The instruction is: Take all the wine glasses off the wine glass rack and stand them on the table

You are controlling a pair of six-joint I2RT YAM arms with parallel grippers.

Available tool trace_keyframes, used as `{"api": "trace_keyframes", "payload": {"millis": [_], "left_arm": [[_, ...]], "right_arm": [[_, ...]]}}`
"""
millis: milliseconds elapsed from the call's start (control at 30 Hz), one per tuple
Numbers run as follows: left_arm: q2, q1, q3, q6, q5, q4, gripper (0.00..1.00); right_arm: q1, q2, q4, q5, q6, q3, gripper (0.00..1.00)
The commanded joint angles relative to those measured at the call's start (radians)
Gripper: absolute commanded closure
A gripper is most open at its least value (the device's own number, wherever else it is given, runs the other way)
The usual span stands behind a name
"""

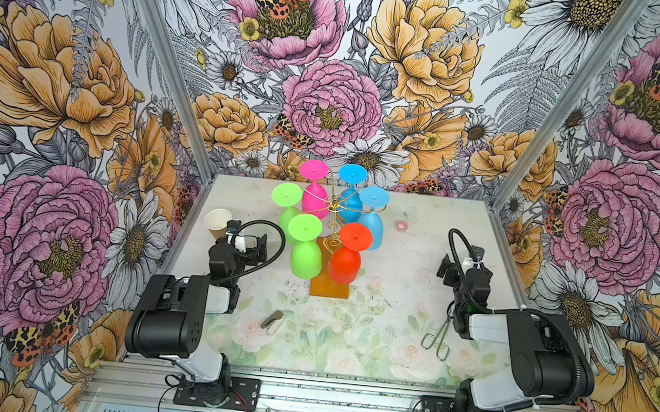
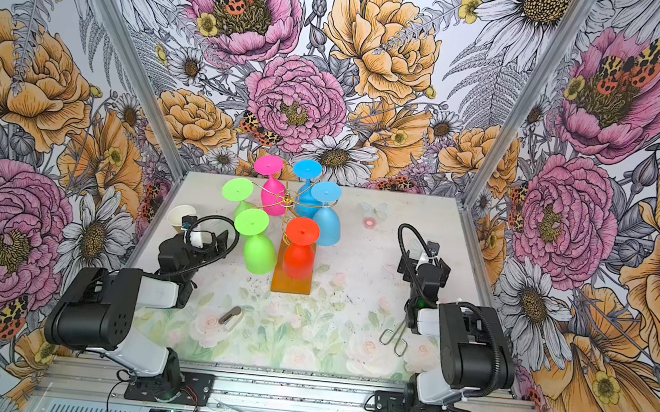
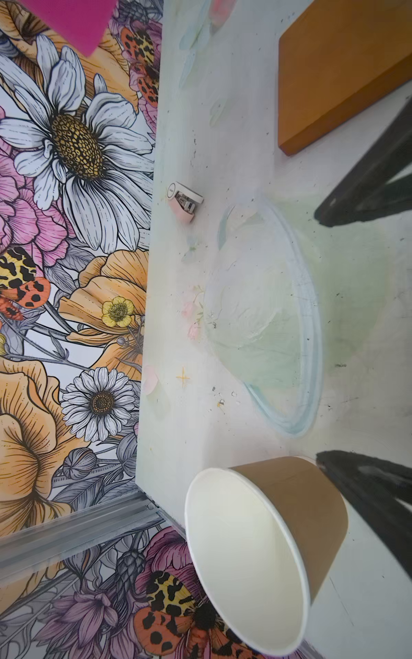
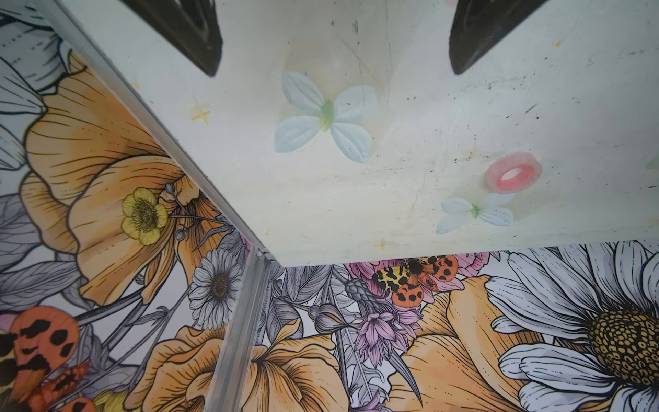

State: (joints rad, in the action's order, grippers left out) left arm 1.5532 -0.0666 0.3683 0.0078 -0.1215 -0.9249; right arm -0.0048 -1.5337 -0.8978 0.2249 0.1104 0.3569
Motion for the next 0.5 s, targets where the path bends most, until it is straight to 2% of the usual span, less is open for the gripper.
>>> {"api": "trace_keyframes", "payload": {"millis": [0, 467], "left_arm": [[0.000, 0.006, 0.008, 0.014, -0.010, -0.023, 0.01], [0.000, 0.002, 0.008, -0.004, 0.025, -0.023, 0.01]], "right_arm": [[0.007, -0.003, -0.009, 0.009, -0.007, 0.018, 0.01], [0.008, -0.004, -0.009, 0.009, -0.008, 0.019, 0.01]]}}
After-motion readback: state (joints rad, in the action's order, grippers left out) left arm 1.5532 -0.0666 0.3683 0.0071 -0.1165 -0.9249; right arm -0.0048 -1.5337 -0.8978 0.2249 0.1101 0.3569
